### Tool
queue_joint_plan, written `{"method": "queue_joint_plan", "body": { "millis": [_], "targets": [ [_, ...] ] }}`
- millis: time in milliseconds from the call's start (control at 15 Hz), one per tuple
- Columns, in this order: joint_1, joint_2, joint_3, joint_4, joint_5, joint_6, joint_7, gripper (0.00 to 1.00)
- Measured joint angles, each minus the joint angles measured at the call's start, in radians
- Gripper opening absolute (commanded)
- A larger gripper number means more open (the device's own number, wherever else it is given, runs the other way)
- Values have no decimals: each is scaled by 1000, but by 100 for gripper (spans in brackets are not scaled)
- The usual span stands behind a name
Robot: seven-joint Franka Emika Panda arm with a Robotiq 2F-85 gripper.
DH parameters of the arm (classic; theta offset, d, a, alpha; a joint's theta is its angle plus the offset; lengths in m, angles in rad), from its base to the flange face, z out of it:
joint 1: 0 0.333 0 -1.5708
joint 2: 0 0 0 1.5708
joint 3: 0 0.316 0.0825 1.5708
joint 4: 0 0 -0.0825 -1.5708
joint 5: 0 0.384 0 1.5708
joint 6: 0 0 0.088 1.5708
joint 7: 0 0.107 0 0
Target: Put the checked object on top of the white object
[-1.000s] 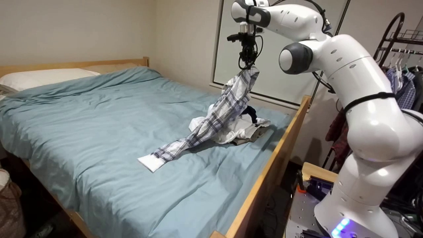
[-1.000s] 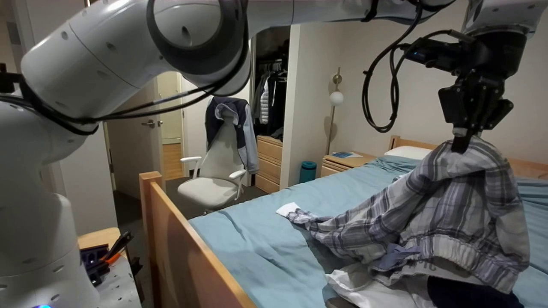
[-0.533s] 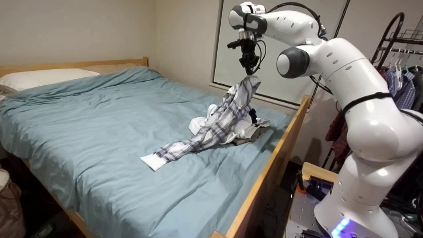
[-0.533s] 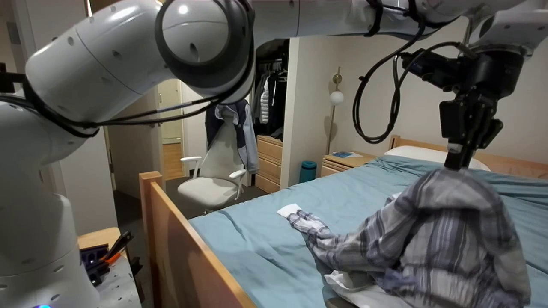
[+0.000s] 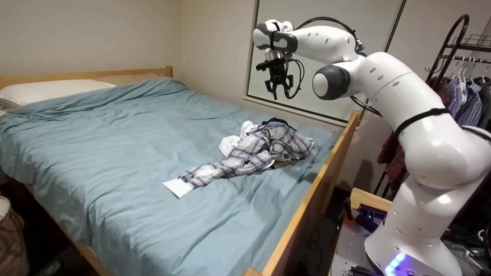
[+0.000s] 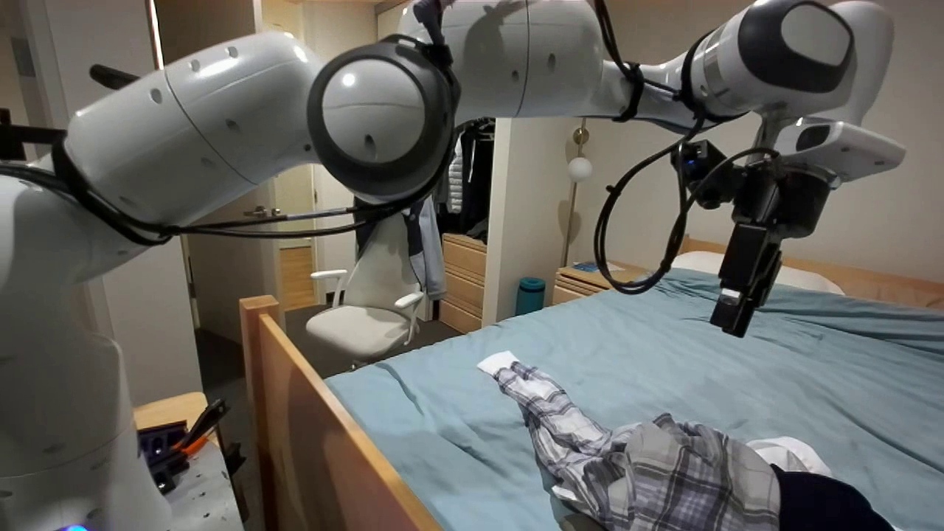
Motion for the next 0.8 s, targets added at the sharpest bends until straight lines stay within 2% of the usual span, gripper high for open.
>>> {"method": "queue_joint_plan", "body": {
  "millis": [533, 800],
  "targets": [
    [138, 99, 24, 33, -11, 0, -259, 100],
    [185, 124, 25, 48, -55, -15, -415, 100]
  ]
}}
